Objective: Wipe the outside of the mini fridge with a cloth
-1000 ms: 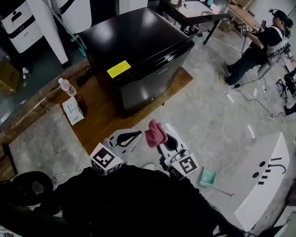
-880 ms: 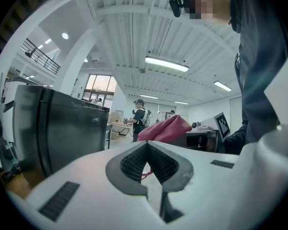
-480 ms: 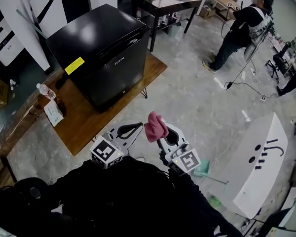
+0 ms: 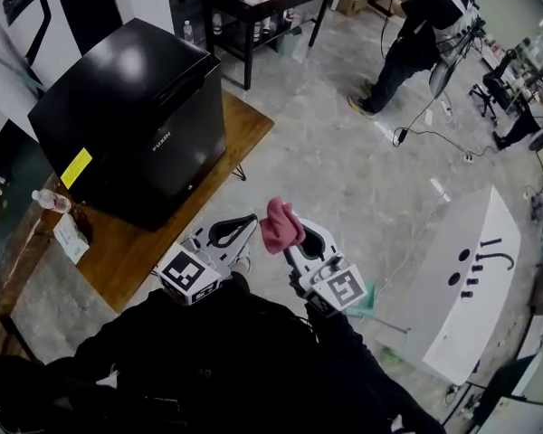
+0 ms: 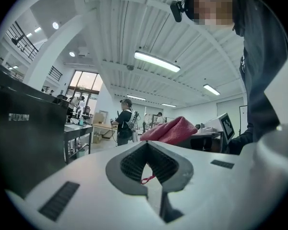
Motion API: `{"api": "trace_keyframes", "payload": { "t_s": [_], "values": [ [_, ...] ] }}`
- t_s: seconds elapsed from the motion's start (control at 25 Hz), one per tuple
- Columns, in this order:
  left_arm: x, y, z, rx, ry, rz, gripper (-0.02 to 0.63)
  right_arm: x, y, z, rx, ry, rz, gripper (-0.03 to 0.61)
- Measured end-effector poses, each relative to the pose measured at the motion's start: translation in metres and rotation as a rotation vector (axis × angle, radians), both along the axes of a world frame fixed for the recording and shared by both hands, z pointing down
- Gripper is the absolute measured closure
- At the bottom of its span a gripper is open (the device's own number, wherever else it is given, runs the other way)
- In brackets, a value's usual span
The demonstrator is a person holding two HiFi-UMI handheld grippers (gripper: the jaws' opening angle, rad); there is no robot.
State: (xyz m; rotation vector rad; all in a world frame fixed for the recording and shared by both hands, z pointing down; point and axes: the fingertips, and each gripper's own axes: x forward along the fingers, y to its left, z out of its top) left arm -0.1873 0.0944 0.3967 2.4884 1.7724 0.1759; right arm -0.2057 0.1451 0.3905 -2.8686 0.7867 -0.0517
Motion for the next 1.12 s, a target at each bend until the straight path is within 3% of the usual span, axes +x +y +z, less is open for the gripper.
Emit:
{"api": "trace_keyframes", "payload": {
  "t_s": [0.28, 0.72, 0.92, 1.12],
  "values": [
    [0.107, 0.071, -0.009, -0.031, 0.009, 0.014, 0.607, 0.113, 0.066, -0.007, -0.035, -0.014, -0.002, 0.5],
    [0.24, 0.141, -0.003, 0.006, -0.017, -0.031, 0.607, 0.248, 0.145, -0.007, -0.016, -0.055, -0.036, 0.5],
    [0.296, 0.172, 0.01, 0.025, -0.048, -0.138, 0.607, 0.313, 0.187, 0.007, 0.002, -0.07, -0.136, 0.5],
    [0.356, 0.205, 0.013, 0.045, -0.046, -0.338, 0.607, 0.378, 0.218, 0.017, 0.016, -0.065, -0.318, 0.5]
  ]
}}
